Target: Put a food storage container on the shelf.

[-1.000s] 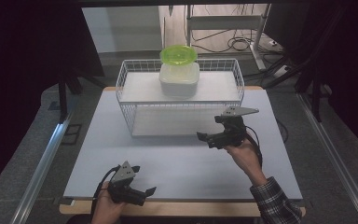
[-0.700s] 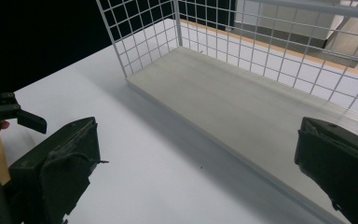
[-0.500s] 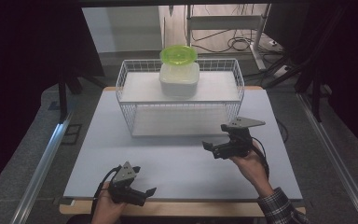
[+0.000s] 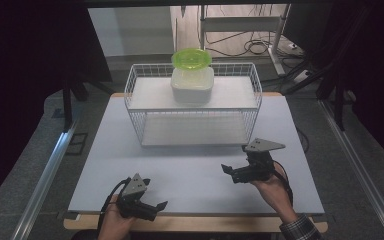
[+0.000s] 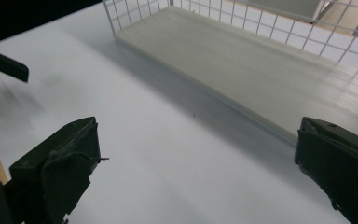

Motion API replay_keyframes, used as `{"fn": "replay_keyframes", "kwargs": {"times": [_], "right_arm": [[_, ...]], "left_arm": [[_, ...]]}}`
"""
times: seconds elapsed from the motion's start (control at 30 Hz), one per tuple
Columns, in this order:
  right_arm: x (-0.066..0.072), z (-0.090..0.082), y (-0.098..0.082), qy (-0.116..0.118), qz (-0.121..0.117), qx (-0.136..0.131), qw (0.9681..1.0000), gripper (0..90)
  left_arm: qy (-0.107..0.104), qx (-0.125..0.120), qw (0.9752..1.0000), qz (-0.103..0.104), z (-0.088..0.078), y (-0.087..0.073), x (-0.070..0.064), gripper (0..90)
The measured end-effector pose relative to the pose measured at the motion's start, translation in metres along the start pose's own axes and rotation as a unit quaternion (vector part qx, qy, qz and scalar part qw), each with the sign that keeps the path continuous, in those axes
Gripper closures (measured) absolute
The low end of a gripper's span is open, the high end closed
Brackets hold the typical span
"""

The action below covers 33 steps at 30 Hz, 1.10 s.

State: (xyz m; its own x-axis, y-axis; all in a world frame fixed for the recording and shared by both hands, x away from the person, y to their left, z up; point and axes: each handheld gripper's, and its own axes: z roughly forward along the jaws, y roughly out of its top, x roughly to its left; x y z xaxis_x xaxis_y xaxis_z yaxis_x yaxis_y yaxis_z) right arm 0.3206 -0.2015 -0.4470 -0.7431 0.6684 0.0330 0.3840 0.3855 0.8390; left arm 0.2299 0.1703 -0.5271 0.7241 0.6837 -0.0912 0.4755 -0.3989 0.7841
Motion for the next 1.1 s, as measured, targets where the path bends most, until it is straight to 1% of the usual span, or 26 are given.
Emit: {"fn": "replay_keyframes", "kwargs": {"times": [0.1,0.3,0.47,0.77,0.93,1.1], "right_arm": [[0.002,-0.001,-0.008,-0.006,-0.005,0.009,0.9999,0.5],[0.005,0.001,-0.024,-0.007,-0.007,0.027,0.9996,0.5],[0.009,0.002,-0.035,-0.009,-0.013,0.040,0.9991,0.5],[0.013,0.006,-0.050,-0.005,-0.009,0.063,0.9980,0.5],[0.017,0.009,-0.057,-0.005,-0.016,0.079,0.9967,0.5],[0.020,0.014,-0.063,-0.004,-0.027,0.100,0.9946,0.5]], "left_arm": [[0.001,0.002,1.0000,0.000,0.001,0.000,0.000,2.6],[0.003,0.007,1.0000,0.004,0.001,0.000,-0.001,2.6],[0.004,0.010,0.9999,0.007,0.002,0.000,-0.001,2.6],[0.005,0.018,0.9998,0.011,0.004,-0.001,-0.002,2.5],[0.006,0.024,0.9996,0.012,0.005,-0.001,-0.002,2.4],[0.008,0.029,0.9995,0.015,0.006,-0.001,-0.002,2.4]]}}
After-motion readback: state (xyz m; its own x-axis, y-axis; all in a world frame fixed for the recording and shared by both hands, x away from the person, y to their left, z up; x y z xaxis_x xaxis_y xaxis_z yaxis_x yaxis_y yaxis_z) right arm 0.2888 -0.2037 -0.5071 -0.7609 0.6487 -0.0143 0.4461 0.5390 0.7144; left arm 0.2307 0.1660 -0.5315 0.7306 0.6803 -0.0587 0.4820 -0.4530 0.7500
